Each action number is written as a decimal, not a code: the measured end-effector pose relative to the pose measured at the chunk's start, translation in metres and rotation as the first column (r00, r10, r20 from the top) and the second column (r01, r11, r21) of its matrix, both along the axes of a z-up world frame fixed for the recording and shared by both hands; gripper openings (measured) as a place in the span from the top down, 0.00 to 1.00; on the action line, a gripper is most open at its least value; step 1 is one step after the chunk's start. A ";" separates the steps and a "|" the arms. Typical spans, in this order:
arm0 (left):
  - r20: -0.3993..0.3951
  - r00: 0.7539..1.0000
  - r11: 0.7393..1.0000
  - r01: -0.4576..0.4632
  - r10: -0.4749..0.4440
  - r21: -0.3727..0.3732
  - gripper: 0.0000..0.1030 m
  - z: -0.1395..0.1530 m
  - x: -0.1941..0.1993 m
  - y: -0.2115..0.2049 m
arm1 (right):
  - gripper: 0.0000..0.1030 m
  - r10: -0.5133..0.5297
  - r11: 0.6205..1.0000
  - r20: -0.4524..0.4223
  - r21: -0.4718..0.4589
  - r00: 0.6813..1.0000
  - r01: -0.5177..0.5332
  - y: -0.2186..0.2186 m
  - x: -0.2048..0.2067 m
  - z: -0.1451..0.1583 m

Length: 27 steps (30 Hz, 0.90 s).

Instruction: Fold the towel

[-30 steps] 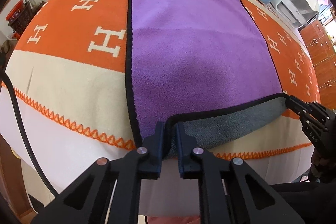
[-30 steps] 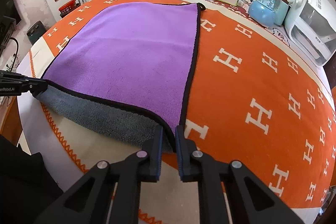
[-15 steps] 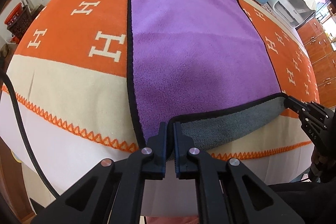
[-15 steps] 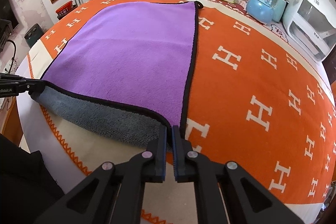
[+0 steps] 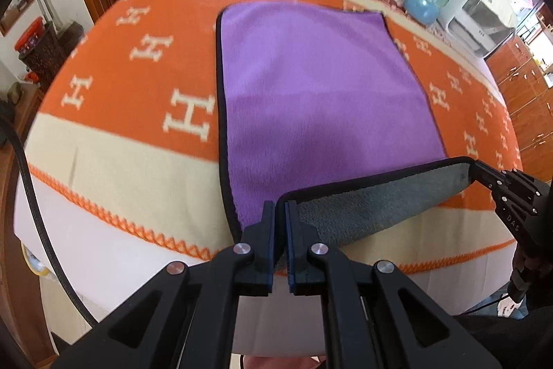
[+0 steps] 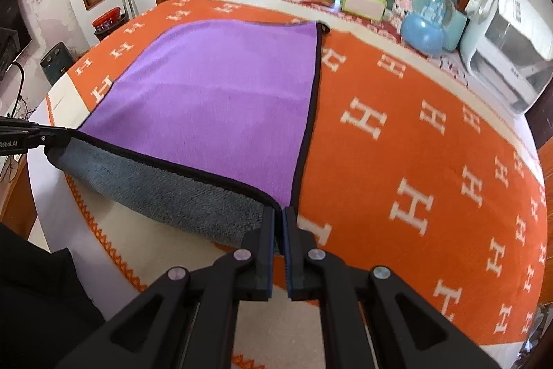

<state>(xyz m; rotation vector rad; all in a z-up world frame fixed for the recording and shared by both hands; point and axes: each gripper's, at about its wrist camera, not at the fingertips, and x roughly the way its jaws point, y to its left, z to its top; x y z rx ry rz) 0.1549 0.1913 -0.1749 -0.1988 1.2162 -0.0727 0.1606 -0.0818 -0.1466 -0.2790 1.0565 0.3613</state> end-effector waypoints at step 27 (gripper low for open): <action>0.345 0.939 0.992 -0.030 -0.015 0.126 0.97 0.098 0.153 0.041 | 0.96 -0.013 0.999 0.397 0.050 0.918 -0.007 0.046 0.141 0.095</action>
